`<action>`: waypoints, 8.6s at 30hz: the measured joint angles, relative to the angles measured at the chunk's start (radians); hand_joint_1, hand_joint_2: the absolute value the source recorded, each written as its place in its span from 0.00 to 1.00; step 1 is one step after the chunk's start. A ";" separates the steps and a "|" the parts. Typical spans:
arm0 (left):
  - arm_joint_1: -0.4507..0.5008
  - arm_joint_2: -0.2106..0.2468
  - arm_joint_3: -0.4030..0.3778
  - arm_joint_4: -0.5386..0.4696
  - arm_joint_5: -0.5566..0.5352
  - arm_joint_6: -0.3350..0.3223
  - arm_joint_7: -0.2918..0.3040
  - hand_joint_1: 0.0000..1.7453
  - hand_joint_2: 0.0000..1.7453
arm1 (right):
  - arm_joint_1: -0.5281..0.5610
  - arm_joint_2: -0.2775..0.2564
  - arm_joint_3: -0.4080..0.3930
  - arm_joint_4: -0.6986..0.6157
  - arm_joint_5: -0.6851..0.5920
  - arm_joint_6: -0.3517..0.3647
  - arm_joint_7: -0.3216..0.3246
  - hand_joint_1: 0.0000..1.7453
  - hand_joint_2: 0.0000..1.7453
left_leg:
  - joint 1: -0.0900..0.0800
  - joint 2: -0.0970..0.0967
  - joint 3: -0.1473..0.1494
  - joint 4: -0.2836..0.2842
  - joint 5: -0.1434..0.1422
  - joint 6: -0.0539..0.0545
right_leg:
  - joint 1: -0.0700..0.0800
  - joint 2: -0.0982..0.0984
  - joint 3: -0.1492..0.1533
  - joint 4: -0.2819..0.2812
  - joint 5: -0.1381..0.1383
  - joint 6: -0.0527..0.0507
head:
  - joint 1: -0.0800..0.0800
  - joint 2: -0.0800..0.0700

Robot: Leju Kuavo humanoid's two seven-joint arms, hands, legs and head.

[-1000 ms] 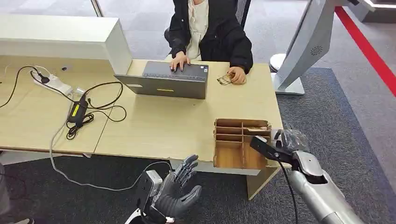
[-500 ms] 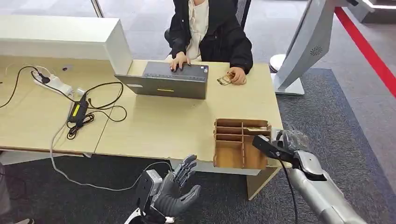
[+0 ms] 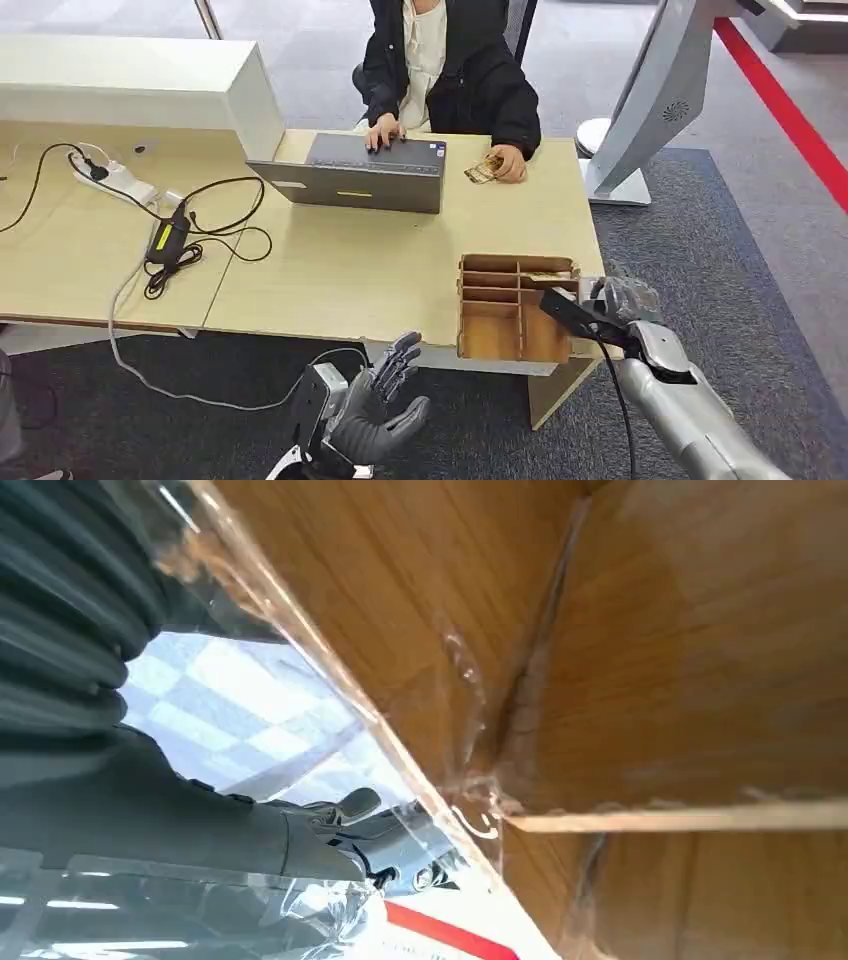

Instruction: Pass the card to the sensor for recognition and then transmit it.

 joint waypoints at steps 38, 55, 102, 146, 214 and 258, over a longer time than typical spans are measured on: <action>-0.007 0.002 0.000 0.001 -0.019 -0.056 -0.021 0.00 1.00 | -0.088 -0.065 0.015 -0.180 0.009 -0.016 0.045 1.00 1.00 | 0.000 0.000 -0.004 0.000 0.000 0.000 | 0.000 0.000 -0.004 0.000 0.000 0.000 | 0.000 0.000; -0.017 -0.007 0.000 0.013 -0.027 -0.080 -0.020 0.00 1.00 | -0.215 -0.015 0.030 -0.162 0.049 -0.019 -0.048 1.00 1.00 | 0.000 0.000 -0.005 0.000 0.001 0.000 | 0.000 0.000 -0.005 0.001 0.000 0.000 | 0.000 0.000; -0.027 -0.061 -0.002 0.074 -0.027 -0.101 -0.050 0.00 1.00 | -0.451 0.261 0.193 0.268 0.121 -0.112 -0.020 0.00 1.00 | 0.000 0.000 -0.006 0.000 0.001 -0.001 | 0.000 0.000 -0.006 0.002 0.000 0.000 | 0.000 0.000; 0.006 -0.031 0.005 0.081 -0.033 -0.040 -0.043 0.00 1.00 | 0.169 0.024 -0.026 -0.840 0.224 -0.067 0.047 0.00 1.00 | 0.000 0.000 -0.005 0.000 0.001 -0.001 | 0.000 0.000 -0.006 0.001 0.000 0.000 | 0.000 0.000; -0.001 -0.011 0.002 0.058 -0.006 0.028 -0.034 0.00 1.00 | -0.023 0.077 0.138 -0.349 0.359 0.004 0.068 0.00 1.00 | 0.000 0.000 -0.006 0.000 0.001 -0.001 | 0.000 0.000 -0.006 0.001 0.000 0.000 | 0.000 0.000; 0.000 -0.003 0.000 0.041 -0.004 0.027 -0.018 0.00 1.00 | -0.022 0.067 0.115 -0.349 0.347 0.021 0.034 1.00 1.00 | 0.000 0.000 -0.006 0.000 0.001 -0.001 | 0.000 0.000 -0.006 0.001 0.000 0.000 | 0.000 0.000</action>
